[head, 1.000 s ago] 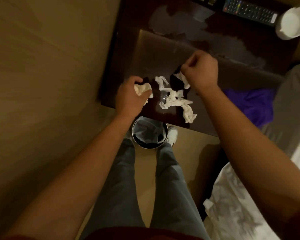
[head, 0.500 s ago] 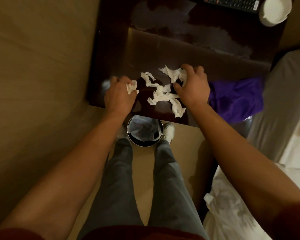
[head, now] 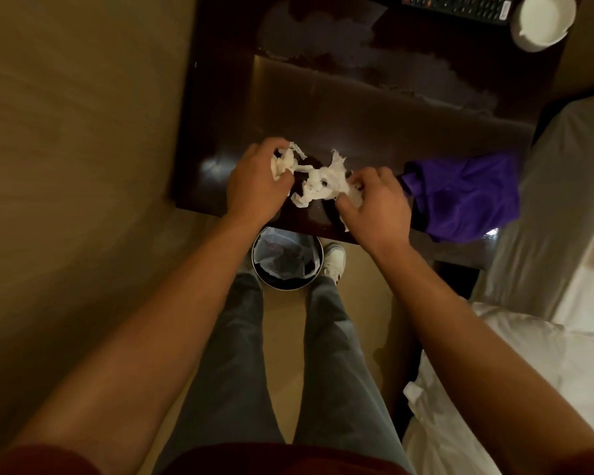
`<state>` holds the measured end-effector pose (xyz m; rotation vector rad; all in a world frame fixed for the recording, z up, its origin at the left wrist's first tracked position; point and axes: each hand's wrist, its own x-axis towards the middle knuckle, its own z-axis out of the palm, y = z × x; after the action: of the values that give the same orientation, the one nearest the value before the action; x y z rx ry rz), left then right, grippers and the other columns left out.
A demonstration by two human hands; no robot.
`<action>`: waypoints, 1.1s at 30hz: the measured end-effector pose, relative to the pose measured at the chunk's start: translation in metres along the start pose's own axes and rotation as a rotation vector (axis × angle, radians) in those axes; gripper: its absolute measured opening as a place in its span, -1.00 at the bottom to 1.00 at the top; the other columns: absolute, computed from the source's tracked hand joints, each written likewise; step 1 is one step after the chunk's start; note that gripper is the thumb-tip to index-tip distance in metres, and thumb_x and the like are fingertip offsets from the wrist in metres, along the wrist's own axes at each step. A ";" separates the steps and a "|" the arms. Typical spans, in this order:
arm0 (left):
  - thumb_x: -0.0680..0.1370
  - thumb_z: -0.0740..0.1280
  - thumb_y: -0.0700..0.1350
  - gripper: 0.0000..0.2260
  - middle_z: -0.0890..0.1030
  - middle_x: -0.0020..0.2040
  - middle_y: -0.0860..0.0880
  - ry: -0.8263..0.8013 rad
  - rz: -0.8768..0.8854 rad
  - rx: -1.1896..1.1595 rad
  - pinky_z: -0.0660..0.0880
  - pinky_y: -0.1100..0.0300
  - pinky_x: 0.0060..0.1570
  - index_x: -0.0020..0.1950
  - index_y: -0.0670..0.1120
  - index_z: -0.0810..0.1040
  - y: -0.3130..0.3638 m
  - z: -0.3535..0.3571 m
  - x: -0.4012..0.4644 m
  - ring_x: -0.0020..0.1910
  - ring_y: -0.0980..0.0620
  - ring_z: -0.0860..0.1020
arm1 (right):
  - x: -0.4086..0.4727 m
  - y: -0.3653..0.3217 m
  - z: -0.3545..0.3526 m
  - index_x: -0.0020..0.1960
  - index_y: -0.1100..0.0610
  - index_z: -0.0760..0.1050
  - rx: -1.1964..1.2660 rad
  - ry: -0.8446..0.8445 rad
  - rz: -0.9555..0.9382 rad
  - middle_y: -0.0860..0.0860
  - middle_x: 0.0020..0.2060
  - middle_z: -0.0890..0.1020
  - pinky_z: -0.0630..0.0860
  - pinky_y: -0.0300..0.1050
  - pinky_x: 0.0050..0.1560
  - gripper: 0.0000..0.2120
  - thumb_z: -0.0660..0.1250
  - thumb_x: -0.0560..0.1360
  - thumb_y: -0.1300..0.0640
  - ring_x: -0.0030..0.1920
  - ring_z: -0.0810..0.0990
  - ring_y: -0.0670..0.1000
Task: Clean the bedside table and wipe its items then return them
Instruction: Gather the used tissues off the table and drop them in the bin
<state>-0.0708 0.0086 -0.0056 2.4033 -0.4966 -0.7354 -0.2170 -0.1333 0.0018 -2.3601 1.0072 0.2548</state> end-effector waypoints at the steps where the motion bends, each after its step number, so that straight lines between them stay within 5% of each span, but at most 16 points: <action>1: 0.52 0.40 -0.12 -0.63 0.56 0.21 -0.07 -0.026 0.007 0.003 0.52 0.06 0.02 0.32 0.08 0.53 0.001 0.003 0.001 0.10 -0.11 0.57 | -0.006 0.002 0.004 0.22 0.05 0.52 -0.024 -0.003 0.001 0.06 0.17 0.52 0.55 0.00 -0.01 -0.63 0.36 0.51 -0.13 0.16 0.53 0.11; 9: 0.42 0.56 0.13 -0.37 0.43 0.29 -0.04 -0.154 0.034 0.121 0.49 0.12 0.05 0.45 0.17 0.43 -0.009 0.027 -0.005 0.20 -0.08 0.55 | -0.021 0.004 0.026 0.49 -0.10 0.27 -0.132 -0.061 -0.003 0.09 0.29 0.44 0.60 0.09 -0.04 -0.24 0.55 0.40 -0.10 0.26 0.49 0.18; 15: 0.43 0.57 -0.03 -0.35 0.34 0.41 -0.01 -0.094 0.084 0.217 0.50 0.18 0.01 0.48 0.08 0.42 -0.003 0.035 -0.011 0.23 -0.06 0.54 | -0.008 0.001 0.030 0.48 -0.09 0.33 -0.070 -0.023 -0.009 0.11 0.19 0.44 0.51 0.00 -0.12 -0.37 0.48 0.47 0.01 0.17 0.51 0.17; 20: 0.49 0.48 -0.14 -0.67 0.49 0.25 -0.11 -0.179 0.041 0.187 0.54 0.05 0.04 0.25 -0.01 0.61 0.004 0.034 -0.003 0.13 -0.14 0.57 | 0.005 -0.010 0.030 0.32 0.07 0.54 0.003 -0.068 -0.004 0.16 0.13 0.50 0.39 -0.09 -0.15 -0.63 0.38 0.52 0.18 0.01 0.60 0.23; 29: 0.44 0.49 -0.21 -0.76 0.58 0.09 -0.01 -0.091 -0.053 -0.116 0.37 0.50 -0.20 0.09 -0.07 0.66 0.014 0.030 -0.030 -0.05 0.09 0.54 | -0.006 -0.014 0.007 0.16 0.13 0.61 0.262 0.001 -0.028 0.10 0.09 0.58 0.29 -0.30 -0.23 -0.77 0.41 0.51 0.19 -0.11 0.49 -0.07; 33: 0.46 0.50 -0.21 -0.78 0.66 -0.03 0.06 -0.037 -0.133 -0.313 0.50 0.41 -0.15 0.02 0.04 0.62 0.012 0.027 -0.059 -0.10 0.16 0.62 | -0.028 -0.014 0.001 0.14 0.16 0.61 0.318 -0.014 -0.044 0.07 0.03 0.58 0.29 -0.54 -0.21 -0.77 0.41 0.49 0.19 -0.13 0.47 -0.09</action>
<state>-0.1353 0.0175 0.0061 2.1468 -0.2170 -0.8485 -0.2265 -0.1078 0.0172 -2.0861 0.9138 0.0858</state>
